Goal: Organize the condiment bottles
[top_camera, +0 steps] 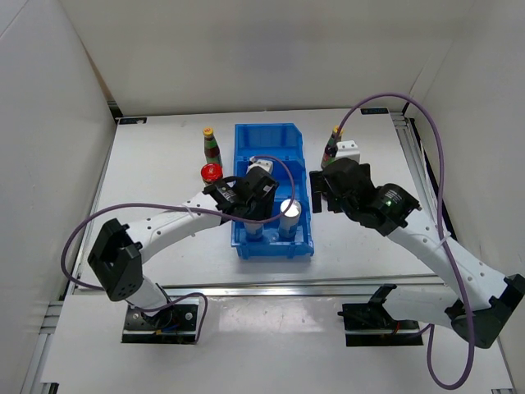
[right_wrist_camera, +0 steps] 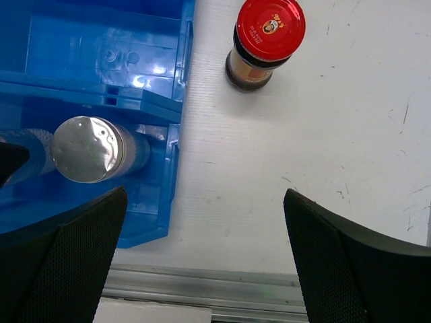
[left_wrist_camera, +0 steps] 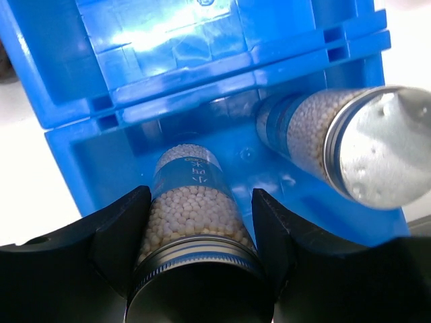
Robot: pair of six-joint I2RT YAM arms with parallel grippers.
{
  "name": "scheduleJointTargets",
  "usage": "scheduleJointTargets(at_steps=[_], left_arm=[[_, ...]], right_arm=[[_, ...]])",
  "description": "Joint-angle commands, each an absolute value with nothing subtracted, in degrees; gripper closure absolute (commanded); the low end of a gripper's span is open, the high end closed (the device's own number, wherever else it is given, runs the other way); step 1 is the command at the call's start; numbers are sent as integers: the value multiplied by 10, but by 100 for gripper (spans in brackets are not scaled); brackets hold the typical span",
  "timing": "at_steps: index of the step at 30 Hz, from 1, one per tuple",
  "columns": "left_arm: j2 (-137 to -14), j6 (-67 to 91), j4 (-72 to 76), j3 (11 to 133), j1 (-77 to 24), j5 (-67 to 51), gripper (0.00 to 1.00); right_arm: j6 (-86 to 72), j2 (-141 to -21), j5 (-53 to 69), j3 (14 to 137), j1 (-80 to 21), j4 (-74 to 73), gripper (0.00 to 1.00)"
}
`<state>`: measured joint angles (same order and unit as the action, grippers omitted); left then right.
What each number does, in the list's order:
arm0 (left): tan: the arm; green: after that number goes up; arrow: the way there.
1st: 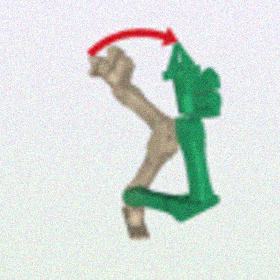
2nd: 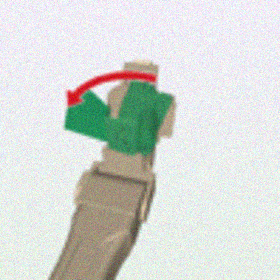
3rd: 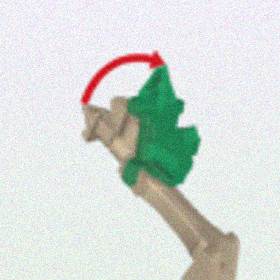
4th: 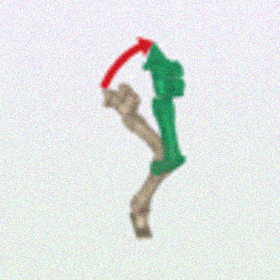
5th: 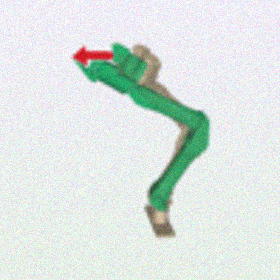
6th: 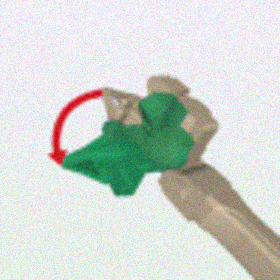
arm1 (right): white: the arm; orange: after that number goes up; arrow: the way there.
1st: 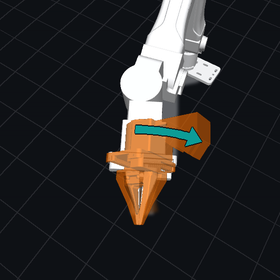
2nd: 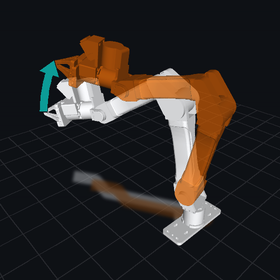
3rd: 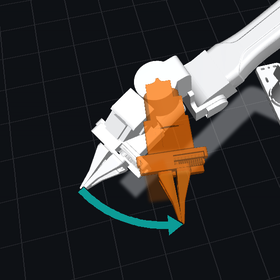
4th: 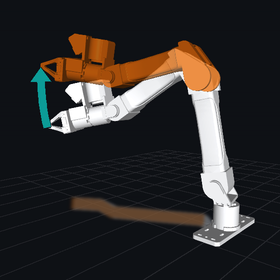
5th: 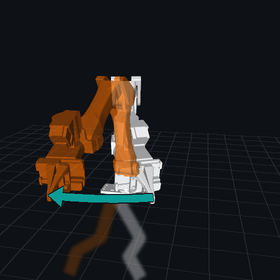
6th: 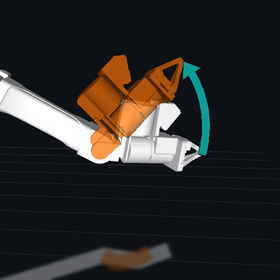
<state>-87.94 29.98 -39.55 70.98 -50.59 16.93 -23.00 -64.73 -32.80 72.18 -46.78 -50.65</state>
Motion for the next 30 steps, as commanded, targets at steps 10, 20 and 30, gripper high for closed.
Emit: scheduleJointTargets(at_steps=[10, 20, 30], left_arm=[[-872, 281, -356, 723, -506, 199, 12], [-810, 223, -415, 802, -506, 287, 0], [-618, 125, -415, 704, -462, 462, 0]], right_arm=[[-269, -635, -365, 710, -459, -520, 0], [-259, -665, -351, 710, -369, -536, 0], [-154, -779, -121, 753, -214, -432, 0]])
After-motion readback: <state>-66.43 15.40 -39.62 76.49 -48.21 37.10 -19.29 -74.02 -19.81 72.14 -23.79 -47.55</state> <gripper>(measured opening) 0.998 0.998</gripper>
